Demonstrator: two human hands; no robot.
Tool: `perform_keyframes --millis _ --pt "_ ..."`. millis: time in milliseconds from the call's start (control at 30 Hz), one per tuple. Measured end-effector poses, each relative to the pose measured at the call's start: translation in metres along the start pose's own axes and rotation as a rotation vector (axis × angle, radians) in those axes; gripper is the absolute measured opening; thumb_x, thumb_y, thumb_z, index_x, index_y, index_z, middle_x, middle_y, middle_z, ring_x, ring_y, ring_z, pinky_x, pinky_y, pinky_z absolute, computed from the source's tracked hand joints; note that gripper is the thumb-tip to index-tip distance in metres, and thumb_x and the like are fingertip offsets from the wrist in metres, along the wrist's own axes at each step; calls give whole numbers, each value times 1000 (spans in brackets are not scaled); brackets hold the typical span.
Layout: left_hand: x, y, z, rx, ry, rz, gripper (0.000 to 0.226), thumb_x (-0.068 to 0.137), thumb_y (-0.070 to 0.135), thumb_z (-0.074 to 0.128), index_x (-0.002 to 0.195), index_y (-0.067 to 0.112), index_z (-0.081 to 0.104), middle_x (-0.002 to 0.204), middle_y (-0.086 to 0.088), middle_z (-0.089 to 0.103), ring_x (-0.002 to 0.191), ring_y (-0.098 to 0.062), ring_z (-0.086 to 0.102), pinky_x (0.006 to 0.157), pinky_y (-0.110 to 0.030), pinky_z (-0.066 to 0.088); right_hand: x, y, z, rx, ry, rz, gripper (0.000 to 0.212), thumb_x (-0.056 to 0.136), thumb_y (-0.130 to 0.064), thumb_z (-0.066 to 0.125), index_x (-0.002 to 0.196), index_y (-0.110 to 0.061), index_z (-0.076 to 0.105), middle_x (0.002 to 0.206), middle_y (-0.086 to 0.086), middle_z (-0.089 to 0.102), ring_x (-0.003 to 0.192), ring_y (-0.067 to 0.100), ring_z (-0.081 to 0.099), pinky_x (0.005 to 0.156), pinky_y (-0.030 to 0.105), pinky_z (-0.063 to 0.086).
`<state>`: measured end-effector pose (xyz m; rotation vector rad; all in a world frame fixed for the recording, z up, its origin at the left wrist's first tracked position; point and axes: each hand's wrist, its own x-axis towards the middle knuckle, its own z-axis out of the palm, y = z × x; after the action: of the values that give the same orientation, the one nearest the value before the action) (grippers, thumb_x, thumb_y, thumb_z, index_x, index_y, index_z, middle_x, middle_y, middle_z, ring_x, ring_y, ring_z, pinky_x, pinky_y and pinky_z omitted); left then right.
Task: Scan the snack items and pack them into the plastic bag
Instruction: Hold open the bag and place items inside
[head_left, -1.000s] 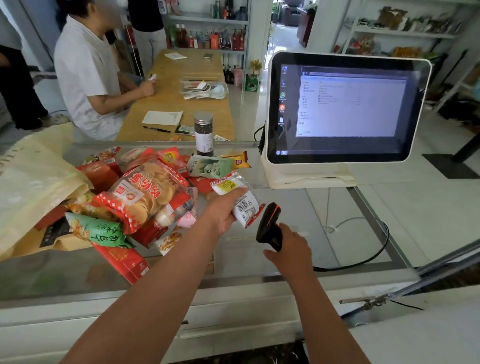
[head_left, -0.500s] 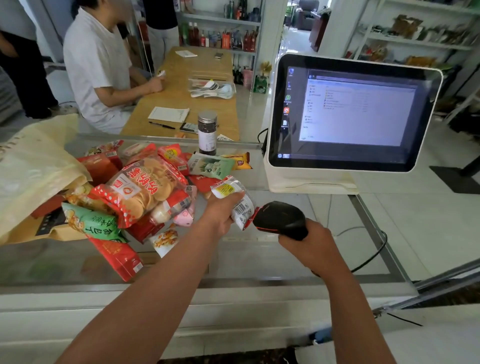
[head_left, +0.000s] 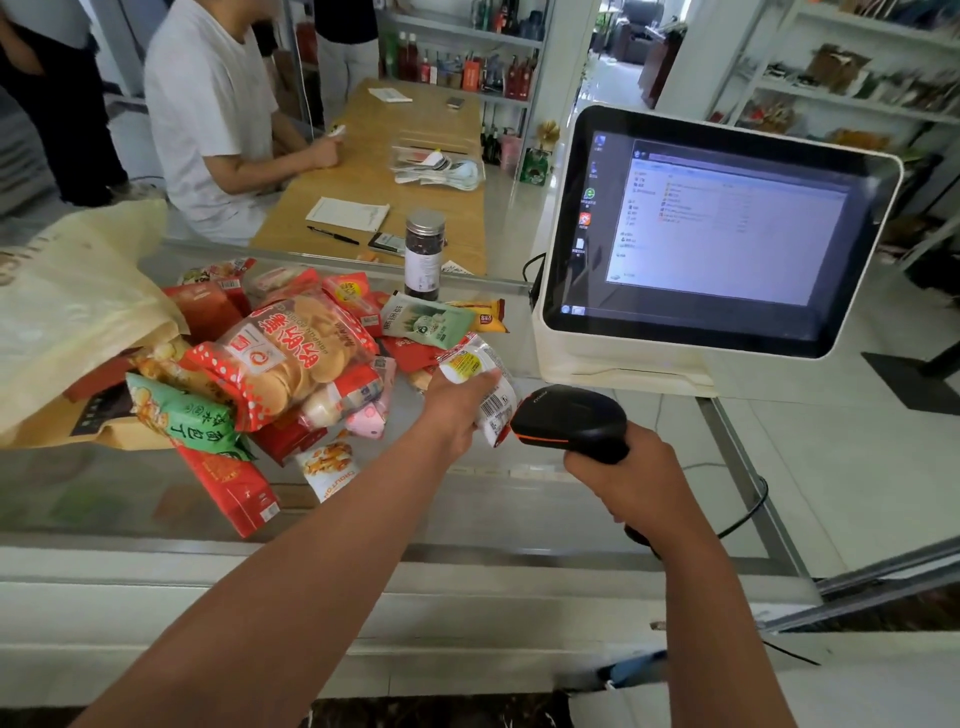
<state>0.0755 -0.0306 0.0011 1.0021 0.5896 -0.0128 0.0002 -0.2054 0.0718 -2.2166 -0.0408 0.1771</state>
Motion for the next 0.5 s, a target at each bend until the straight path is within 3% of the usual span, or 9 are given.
perform_keyframes --millis 100,500 --pt "2 -1 1 17 19 -18 40 88 5 67 123 14 51 119 -10 64 108 -30 63 87 -45 55 -1 0 0 -6 6 -7 17 78 -22 70 80 -34 57 66 -5 61 63 10 57 56 24 43" --pt "1 -2 2 52 19 -12 42 88 7 67 127 15 52 116 -4 64 105 -25 63 78 -36 56 -6 -4 -2 -19 9 -13 16 79 -20 69 81 -32 58 68 -3 61 64 10 57 54 21 41"
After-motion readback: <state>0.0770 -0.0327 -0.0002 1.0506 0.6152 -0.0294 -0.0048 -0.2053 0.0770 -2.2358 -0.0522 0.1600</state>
